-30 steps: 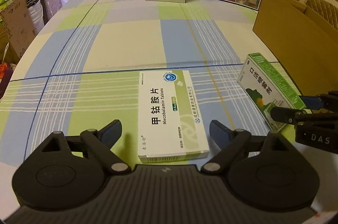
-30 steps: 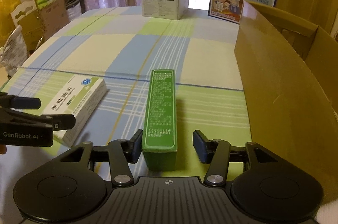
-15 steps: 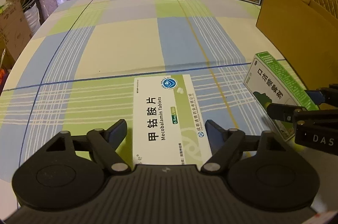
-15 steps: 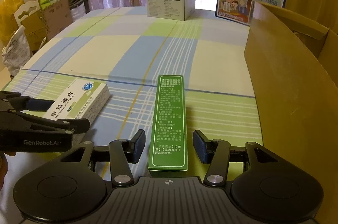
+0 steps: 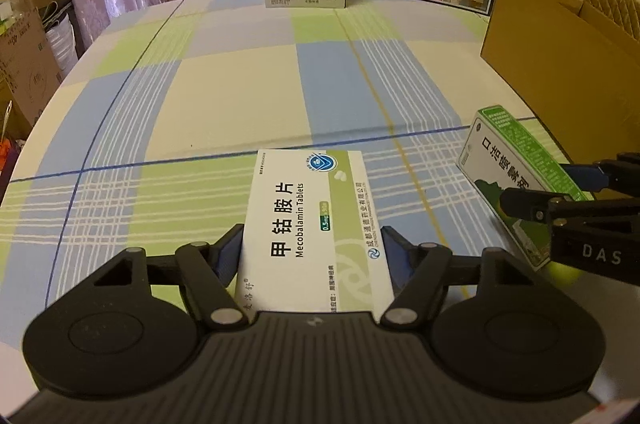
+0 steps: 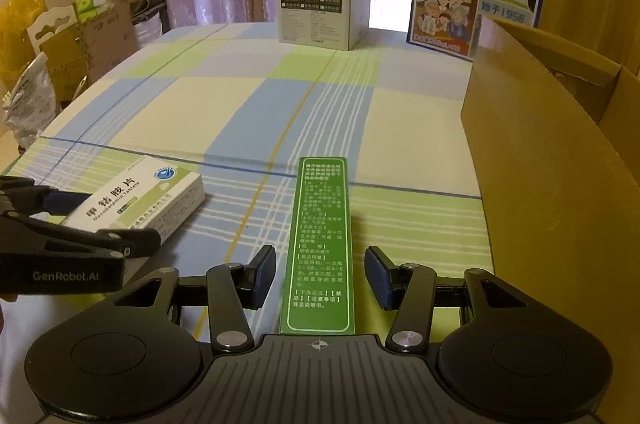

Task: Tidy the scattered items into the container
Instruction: 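Close the right tool on the green box while the left tool grips the white tablet box, then carry the green box with the right tool while the left tool carries the tablet box to the cardboard box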

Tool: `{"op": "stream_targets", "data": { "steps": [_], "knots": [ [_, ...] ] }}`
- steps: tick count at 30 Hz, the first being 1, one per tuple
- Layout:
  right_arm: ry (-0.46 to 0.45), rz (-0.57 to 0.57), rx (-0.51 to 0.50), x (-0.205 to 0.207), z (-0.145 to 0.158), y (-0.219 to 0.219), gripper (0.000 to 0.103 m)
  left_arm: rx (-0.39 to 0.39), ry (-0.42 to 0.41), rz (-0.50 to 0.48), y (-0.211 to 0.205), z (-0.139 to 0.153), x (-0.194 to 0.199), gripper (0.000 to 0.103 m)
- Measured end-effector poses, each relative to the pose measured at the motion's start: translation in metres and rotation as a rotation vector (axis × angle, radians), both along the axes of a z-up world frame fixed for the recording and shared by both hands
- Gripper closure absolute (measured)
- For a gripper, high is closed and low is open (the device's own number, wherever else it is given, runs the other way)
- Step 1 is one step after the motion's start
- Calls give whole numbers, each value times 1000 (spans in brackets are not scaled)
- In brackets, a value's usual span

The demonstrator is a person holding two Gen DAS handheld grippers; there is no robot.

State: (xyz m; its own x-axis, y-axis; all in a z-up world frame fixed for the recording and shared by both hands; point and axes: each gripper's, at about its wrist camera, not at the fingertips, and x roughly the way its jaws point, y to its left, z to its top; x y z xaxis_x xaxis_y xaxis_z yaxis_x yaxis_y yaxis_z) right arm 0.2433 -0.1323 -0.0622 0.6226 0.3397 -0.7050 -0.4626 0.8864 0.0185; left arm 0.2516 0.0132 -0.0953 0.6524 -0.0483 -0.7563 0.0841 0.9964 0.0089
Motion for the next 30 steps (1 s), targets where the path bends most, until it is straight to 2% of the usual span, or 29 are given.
{"op": "stream_targets", "data": {
  "steps": [6, 8, 9, 15, 30],
  "knots": [
    [3, 10, -23, 3, -3, 3, 57, -2, 2, 2, 0, -1, 1, 36],
    [9, 12, -39, 4, -5, 5, 66, -5, 3, 2, 0, -1, 1, 36],
    [17, 16, -47, 4, -6, 6, 75, -5, 3, 3, 0, -1, 2, 36],
    [3, 45, -31, -5, 1, 11, 75, -14, 7, -4, -1, -1, 1, 36],
    [-4, 7, 3, -7, 4, 5, 75, -20, -40, -21, -5, 7, -6, 36]
  ]
}}
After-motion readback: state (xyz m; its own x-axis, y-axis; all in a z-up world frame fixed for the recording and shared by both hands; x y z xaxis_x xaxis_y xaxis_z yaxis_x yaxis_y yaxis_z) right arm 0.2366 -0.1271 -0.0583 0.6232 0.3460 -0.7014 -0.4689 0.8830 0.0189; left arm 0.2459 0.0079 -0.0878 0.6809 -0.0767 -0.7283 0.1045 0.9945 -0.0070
